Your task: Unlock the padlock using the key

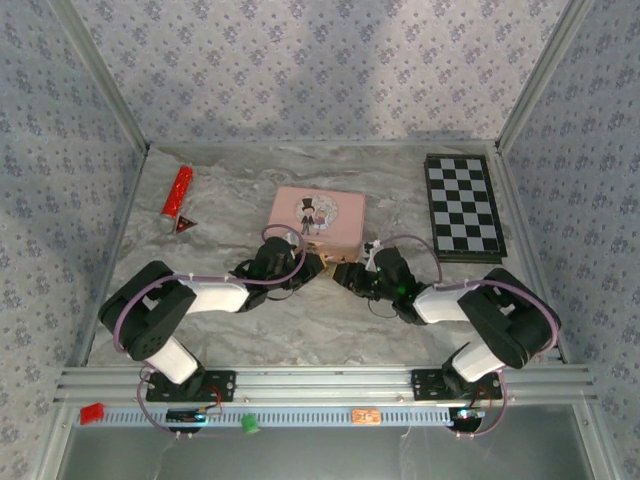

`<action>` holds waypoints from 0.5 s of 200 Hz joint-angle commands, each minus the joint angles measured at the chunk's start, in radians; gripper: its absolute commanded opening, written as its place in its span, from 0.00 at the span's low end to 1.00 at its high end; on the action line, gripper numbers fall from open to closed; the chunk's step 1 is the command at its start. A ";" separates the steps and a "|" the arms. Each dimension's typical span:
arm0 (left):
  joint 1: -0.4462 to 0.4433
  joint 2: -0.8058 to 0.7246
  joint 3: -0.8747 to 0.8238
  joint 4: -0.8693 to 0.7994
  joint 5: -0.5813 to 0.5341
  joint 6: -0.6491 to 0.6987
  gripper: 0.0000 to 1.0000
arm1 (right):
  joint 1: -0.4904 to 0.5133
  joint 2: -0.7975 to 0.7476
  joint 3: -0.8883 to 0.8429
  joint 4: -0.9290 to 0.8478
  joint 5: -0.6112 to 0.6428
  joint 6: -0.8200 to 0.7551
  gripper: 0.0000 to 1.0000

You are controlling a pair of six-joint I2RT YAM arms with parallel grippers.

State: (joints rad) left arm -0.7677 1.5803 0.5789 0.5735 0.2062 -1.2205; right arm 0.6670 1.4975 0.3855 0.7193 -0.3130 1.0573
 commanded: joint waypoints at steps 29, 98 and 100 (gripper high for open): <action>-0.013 -0.007 0.013 0.142 0.032 0.018 0.03 | -0.006 -0.007 0.038 -0.050 0.010 -0.027 0.40; -0.020 -0.008 0.013 0.167 0.044 0.003 0.03 | -0.017 0.049 0.076 -0.007 -0.032 -0.027 0.33; -0.020 -0.008 0.013 0.168 0.043 0.003 0.03 | -0.017 0.050 0.077 -0.007 -0.033 -0.027 0.33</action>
State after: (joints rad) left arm -0.7723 1.5803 0.5789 0.5808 0.2146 -1.2247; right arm 0.6540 1.5215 0.4309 0.6926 -0.3241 1.0477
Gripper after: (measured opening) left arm 0.142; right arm 0.346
